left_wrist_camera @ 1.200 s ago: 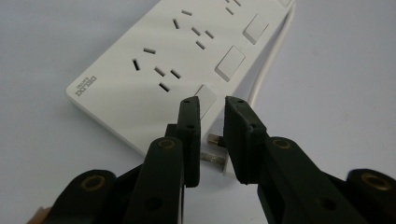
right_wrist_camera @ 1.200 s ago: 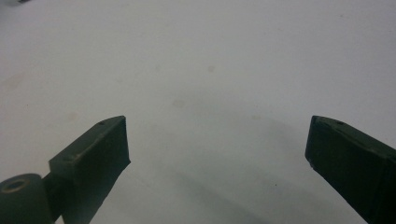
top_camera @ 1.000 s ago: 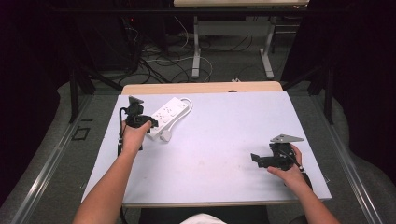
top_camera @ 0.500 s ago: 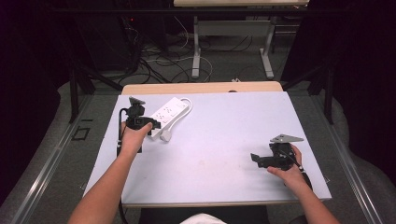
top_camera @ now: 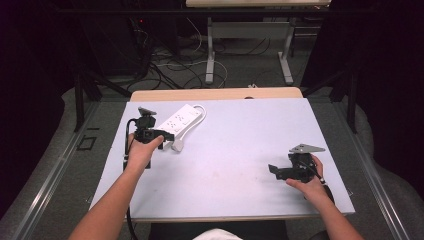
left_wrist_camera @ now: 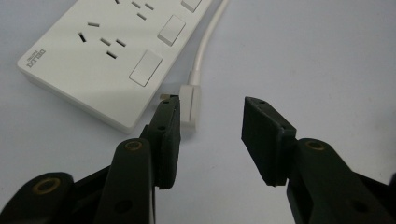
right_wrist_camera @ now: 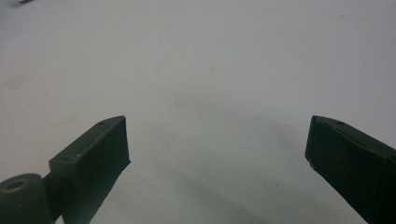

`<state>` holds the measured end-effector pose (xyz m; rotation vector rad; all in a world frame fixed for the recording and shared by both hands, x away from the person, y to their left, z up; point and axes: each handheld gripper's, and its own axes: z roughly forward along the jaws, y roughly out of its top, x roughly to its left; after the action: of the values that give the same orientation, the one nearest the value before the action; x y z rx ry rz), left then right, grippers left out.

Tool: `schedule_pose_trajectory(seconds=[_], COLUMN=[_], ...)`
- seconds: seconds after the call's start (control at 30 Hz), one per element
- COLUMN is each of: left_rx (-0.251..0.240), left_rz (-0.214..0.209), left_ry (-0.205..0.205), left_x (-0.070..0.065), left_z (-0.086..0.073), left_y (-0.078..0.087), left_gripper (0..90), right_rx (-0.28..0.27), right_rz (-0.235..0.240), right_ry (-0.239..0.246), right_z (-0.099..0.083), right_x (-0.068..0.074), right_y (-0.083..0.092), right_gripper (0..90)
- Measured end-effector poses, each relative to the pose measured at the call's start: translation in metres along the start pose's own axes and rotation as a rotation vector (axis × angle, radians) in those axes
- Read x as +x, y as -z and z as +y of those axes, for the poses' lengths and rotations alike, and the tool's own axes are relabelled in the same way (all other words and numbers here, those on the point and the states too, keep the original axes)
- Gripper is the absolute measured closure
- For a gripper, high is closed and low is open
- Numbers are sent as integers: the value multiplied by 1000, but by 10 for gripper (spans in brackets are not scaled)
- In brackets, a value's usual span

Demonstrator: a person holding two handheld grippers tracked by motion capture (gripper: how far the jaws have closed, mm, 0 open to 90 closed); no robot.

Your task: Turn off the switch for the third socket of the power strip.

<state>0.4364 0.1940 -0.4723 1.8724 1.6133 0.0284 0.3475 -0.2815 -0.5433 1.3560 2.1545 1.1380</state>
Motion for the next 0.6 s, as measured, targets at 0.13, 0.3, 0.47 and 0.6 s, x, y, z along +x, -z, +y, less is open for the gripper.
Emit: schedule_pose_trajectory(seconds=[0.13, 0.3, 0.47, 0.6], left_rx=[10, 11, -2, -13], left_rz=[2, -11, -5, 8], left_ry=[-35, -50, -74, -89], left_x=[-1, -3, -5, -4], left_z=[-4, -11, -18, -22], left_y=[3, 6, 10, 13], left_gripper=[526, 500, 461, 424], right_rx=[0, 0, -4, -1], right_rz=[0, 1, -2, 1], right_ry=[2, -2, 8, -2], right_z=[0, 0, 0, 0], right_x=[0, 0, 0, 1], right_y=[0, 0, 0, 0], right_gripper=[56, 56, 56, 56])
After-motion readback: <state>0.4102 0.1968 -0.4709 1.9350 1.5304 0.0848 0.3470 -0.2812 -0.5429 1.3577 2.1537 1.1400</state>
